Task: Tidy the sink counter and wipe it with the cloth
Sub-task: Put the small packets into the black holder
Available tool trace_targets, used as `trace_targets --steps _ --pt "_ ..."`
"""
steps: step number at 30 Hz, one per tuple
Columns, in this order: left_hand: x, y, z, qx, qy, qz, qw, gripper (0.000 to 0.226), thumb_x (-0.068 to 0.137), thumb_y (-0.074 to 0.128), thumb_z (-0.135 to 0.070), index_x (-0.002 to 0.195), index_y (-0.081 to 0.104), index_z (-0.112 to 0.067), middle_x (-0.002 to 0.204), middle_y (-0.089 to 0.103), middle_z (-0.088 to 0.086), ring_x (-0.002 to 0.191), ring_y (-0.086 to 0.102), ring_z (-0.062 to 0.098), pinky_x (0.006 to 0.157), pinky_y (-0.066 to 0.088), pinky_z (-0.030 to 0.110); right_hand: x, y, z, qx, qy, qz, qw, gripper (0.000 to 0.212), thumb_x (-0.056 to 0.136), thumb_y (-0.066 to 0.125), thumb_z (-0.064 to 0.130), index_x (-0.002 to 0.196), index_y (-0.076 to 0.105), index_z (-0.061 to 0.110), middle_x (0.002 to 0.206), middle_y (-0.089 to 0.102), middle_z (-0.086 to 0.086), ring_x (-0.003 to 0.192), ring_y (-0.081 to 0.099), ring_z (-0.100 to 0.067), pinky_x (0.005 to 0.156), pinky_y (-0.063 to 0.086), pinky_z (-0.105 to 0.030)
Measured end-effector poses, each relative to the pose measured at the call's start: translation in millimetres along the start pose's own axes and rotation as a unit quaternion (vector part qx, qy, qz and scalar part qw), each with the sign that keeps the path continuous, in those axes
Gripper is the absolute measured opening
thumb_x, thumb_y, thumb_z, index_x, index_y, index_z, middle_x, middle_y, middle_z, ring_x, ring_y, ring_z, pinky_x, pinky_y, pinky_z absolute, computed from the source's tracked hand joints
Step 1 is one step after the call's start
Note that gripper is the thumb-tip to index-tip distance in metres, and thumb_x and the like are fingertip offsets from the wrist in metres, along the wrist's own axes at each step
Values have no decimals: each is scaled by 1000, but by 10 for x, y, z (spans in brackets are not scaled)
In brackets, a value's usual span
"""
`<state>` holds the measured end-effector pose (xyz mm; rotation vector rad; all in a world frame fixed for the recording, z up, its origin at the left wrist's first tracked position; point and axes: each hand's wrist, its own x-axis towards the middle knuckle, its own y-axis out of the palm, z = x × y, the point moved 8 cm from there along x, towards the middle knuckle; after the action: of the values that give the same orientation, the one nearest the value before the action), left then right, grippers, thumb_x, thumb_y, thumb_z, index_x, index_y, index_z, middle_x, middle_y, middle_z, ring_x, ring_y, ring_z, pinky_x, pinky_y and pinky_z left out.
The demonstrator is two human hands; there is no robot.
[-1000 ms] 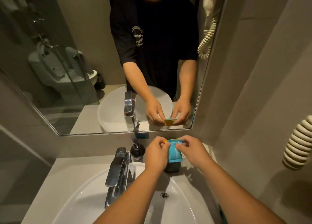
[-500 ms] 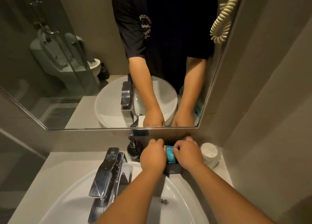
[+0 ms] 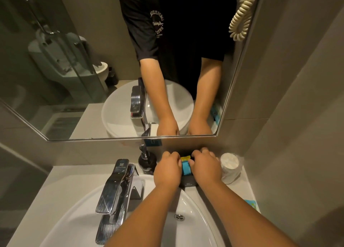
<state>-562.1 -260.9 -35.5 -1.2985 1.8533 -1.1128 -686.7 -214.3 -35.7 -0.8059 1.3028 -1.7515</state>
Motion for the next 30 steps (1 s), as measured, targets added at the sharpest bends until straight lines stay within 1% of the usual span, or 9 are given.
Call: trace_targets --steps 4,10,15,18,21,23,25,27,30 --pt "-25 -7 20 -21 2 -12 1000 20 98 45 -34 113 53 -23 108 54 3 87 59 18 74 54 32 -30 -70 -4 45 1 -27 999 34 93 51 43 120 55 22 120 59 -4 108 56 -22 88 51 -33" --pt "-159 -85 80 -67 -21 -42 997 23 98 42 -30 119 48 -21 111 53 5 93 58 20 73 52 35 -60 -243 -30 77 -8 -36 996 28 96 47 39 115 58 22 116 60 -3 106 56 -20 80 49 -30" --pt "-601 -204 17 -69 12 -42 997 21 98 43 -26 114 54 -20 110 54 1 92 57 17 73 48 29 -547 -671 -351 182 52 -102 977 18 94 51 22 93 67 15 97 66 -7 82 60 -26 68 49 -35" --pt "-1055 -31 -343 35 186 40 981 27 95 45 -30 116 59 -22 111 58 -2 99 53 17 86 45 30 -1228 -616 -842 192 142 -97 966 16 92 52 20 81 64 17 86 65 -5 72 58 -23 63 47 -31" --pt "-1492 357 -718 135 337 151 919 34 93 38 -35 108 63 -17 108 60 3 104 52 24 89 38 36 -1909 -370 -1242 95 175 -98 975 12 84 57 18 78 67 16 83 66 -8 72 63 -31 62 51 -34" --pt "-1651 619 -901 198 393 214 872 39 94 34 -39 102 64 -14 103 63 9 99 54 30 87 37 41 -2224 -106 -1426 22 189 -46 981 12 68 70 20 80 69 16 85 68 -7 70 66 -32 56 55 -36" --pt "-1714 809 -1012 241 395 268 845 46 95 30 -43 100 65 -14 101 65 12 95 57 33 83 37 42 -2423 154 -1567 -21 204 6 979 40 50 85 17 88 71 14 97 71 -11 72 69 -31 51 56 -38" --pt "-1731 974 -1039 286 352 326 830 47 94 30 -47 98 66 -16 100 67 10 93 60 31 79 39 41 -2538 278 -1617 -39 213 20 976 53 47 85 15 97 65 13 105 69 -14 68 69 -31 49 55 -37" --pt "-1707 1150 -1110 273 252 391 842 34 93 44 -35 109 65 -13 111 68 7 101 62 28 84 47 39 -2566 380 -1620 -49 201 27 978 69 35 91 21 96 59 14 93 72 -12 62 68 -30 50 55 -35"
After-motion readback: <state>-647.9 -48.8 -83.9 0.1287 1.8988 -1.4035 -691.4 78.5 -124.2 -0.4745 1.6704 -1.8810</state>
